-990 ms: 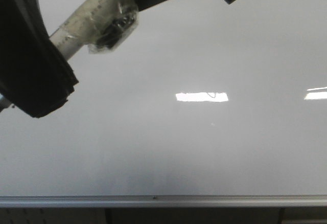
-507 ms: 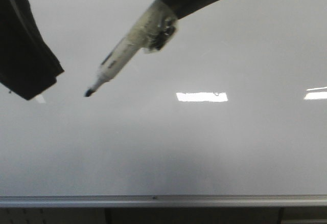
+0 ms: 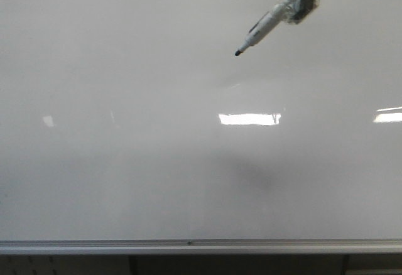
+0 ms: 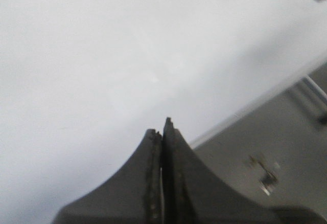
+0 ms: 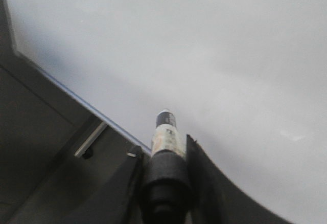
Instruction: Write number 1 on whiteboard
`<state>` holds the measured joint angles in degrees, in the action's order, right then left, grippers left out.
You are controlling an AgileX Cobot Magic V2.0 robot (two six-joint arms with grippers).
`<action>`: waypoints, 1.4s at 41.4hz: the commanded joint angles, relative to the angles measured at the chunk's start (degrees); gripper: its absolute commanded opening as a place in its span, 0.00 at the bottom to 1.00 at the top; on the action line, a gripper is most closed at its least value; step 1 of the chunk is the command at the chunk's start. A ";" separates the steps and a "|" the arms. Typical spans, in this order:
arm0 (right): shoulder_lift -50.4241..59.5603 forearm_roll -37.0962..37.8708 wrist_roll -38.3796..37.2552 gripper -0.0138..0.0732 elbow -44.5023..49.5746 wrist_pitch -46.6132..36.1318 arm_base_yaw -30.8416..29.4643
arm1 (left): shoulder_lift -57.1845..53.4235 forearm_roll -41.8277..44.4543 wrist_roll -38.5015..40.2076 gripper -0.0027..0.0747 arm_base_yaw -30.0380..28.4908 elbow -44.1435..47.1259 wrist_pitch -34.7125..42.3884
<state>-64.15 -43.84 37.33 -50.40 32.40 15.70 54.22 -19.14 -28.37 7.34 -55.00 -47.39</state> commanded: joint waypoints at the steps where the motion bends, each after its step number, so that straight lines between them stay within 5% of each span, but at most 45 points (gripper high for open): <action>1: 2.65 -1.76 -0.30 0.09 1.74 -7.60 -0.32 | -7.46 6.32 8.96 0.01 -1.63 2.86 12.17; 15: -3.43 -2.60 0.21 0.09 1.98 -9.03 -0.20 | -32.15 8.63 12.72 0.01 -6.74 24.48 30.46; 58: -21.99 -2.60 0.81 0.09 -7.61 -13.57 -0.13 | -36.92 8.63 12.72 0.01 -6.95 27.59 30.34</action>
<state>-87.38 -45.58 37.42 -55.89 21.89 15.81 16.77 -10.22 -16.25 0.51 -25.94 -21.90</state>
